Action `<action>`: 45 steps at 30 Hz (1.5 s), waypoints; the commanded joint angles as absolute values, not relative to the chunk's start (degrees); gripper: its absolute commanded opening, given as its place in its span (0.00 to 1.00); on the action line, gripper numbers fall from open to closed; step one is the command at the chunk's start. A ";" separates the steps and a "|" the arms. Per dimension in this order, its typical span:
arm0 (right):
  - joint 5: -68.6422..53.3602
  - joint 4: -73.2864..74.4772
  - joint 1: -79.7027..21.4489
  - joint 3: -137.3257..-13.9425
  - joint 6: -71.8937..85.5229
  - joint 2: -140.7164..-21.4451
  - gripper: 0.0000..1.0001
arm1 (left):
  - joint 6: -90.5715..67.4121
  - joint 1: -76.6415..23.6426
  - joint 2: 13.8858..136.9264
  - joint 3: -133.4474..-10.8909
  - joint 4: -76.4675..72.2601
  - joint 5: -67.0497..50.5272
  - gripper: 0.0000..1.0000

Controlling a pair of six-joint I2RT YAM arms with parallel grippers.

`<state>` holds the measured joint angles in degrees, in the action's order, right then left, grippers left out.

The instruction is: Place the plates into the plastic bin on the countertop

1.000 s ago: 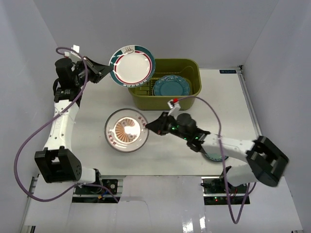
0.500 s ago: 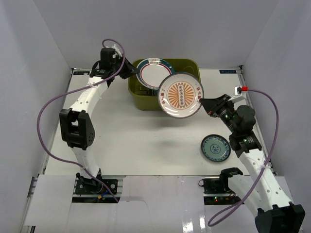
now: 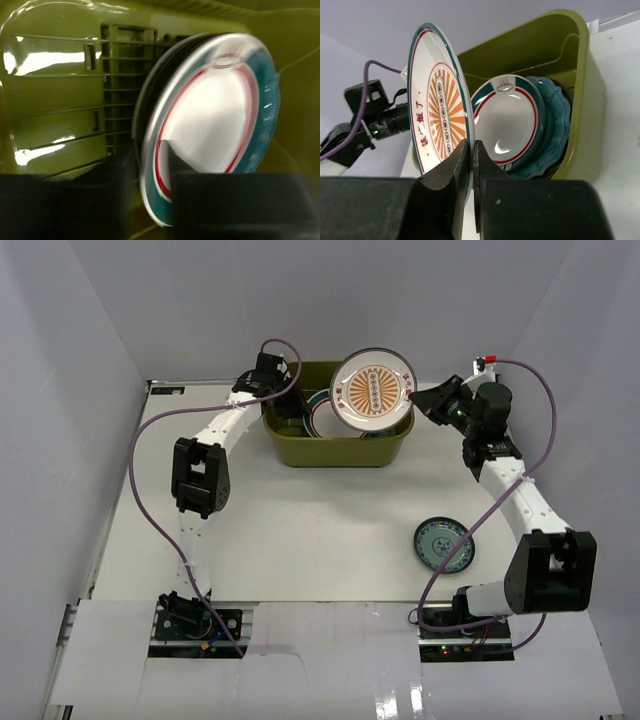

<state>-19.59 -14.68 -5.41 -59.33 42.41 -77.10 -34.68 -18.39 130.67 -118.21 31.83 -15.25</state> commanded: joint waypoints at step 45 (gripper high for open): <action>4.04 -1.05 -15.74 -71.20 20.30 -70.34 0.85 | -37.53 -65.04 108.26 -75.31 3.61 -3.15 0.81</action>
<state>0.14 -0.32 -16.36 -75.35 23.94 -78.85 -37.76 -63.40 104.97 -71.09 4.69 0.21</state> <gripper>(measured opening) 0.884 0.810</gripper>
